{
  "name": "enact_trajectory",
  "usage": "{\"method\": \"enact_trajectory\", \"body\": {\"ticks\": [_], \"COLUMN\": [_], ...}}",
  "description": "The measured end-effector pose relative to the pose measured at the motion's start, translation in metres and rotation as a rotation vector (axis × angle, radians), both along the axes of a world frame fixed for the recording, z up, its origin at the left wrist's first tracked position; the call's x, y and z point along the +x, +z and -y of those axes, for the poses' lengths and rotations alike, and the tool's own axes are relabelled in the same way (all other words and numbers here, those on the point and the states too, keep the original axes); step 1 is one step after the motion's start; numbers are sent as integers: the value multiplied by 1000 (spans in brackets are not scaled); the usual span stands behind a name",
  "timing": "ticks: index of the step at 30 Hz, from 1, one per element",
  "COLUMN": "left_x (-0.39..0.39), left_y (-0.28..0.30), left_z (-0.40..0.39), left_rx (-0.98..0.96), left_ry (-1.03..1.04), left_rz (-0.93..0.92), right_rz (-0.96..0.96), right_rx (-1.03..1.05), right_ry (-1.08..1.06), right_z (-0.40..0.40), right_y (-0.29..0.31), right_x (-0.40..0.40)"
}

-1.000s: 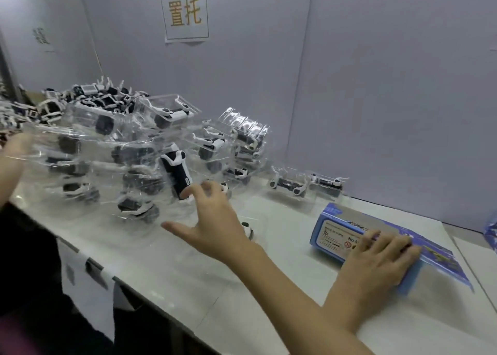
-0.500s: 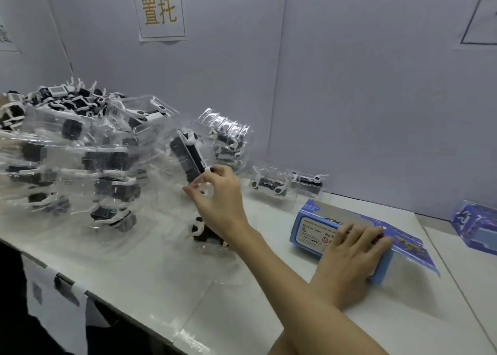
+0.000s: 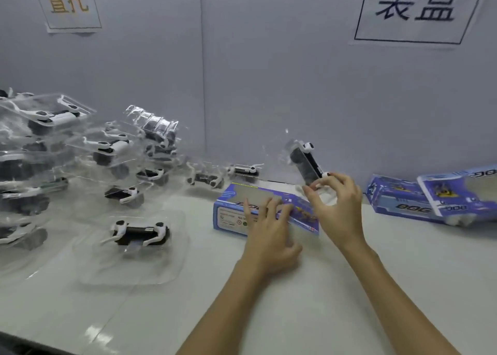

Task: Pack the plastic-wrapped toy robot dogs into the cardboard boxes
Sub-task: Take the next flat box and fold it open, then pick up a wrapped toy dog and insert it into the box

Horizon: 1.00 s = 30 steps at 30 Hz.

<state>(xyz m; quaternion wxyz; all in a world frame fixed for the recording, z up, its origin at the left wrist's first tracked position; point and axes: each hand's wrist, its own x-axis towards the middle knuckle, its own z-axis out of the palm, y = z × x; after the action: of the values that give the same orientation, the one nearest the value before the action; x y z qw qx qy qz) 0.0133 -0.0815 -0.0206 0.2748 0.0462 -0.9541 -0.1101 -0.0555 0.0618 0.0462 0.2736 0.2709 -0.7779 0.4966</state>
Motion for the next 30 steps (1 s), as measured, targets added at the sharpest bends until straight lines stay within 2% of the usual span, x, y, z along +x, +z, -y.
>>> {"method": "enact_trajectory", "body": {"ticks": [3, 8, 10, 13, 15, 18, 21, 26, 30], "left_x": [-2, -6, -10, -14, -15, -15, -14, -5, -1], "left_y": [2, 4, 9, 18, 20, 24, 26, 19, 21], "left_z": [-2, -4, -5, -1, 4, 5, 7, 14, 20], "left_rx": [28, 176, 310, 630, 707, 758, 743, 609, 590], "left_ry": [53, 123, 164, 197, 216, 208, 187, 92, 58], "left_rz": [-46, -281, -359, -450, -474, -472, -484, -438, -427], "right_rz": [55, 391, 457, 546, 578, 593, 573, 570, 467], "right_rx": [-105, -333, -356, -336, -300, -99, 127, 158, 231], "right_ry": [-54, 49, 94, 160, 233, 417, 511, 529, 448], "right_z": [-30, -69, -82, -95, -104, -120, -123, -106, -97], "right_y": [-20, -24, -21, -22, -22, -17, -16, -16, -15], "right_x": [-12, -27, -33, -37, -37, -34, -26, -17, -11]}}
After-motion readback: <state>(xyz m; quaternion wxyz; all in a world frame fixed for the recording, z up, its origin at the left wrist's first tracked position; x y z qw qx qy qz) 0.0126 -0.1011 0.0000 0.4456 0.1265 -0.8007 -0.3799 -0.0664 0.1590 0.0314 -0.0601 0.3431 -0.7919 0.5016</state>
